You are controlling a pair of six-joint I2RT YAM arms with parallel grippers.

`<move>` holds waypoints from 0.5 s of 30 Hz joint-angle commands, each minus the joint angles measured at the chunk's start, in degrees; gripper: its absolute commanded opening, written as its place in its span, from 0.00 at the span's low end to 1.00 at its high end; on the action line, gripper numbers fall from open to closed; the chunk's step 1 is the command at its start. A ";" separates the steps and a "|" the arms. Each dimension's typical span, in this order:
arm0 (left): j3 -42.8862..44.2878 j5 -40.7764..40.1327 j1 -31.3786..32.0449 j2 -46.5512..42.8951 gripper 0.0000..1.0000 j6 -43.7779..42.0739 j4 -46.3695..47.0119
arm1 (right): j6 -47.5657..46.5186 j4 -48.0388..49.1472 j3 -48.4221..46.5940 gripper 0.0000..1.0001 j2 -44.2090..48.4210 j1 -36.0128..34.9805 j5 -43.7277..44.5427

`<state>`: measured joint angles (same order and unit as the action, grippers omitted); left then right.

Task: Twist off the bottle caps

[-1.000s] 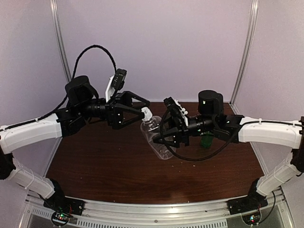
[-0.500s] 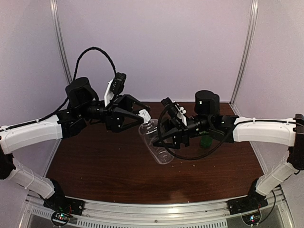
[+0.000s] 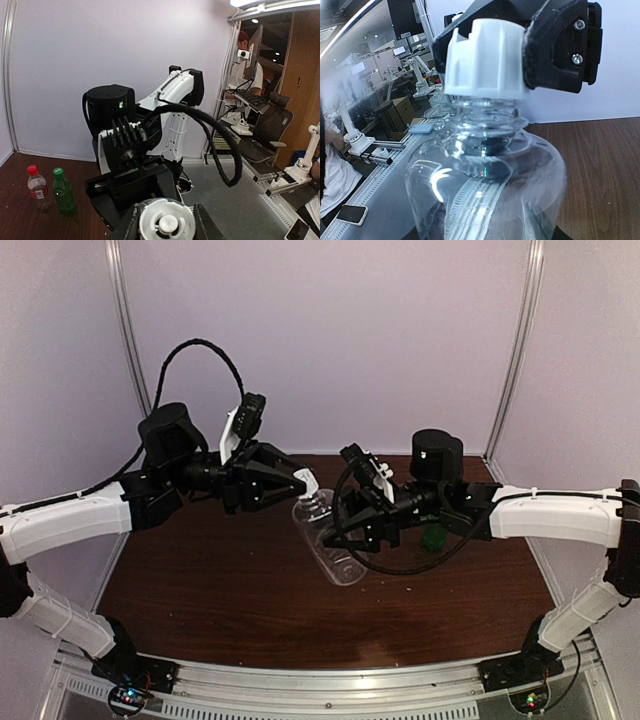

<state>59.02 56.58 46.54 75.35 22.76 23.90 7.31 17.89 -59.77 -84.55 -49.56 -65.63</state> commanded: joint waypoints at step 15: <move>7.37 -45.19 7.51 1.36 0.00 10.05 -13.17 | -5.69 -7.13 -1.33 0.45 2.86 0.11 44.28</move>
<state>62.26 27.40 49.25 75.26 27.40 15.62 2.39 12.10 -60.73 -81.80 -48.77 -40.77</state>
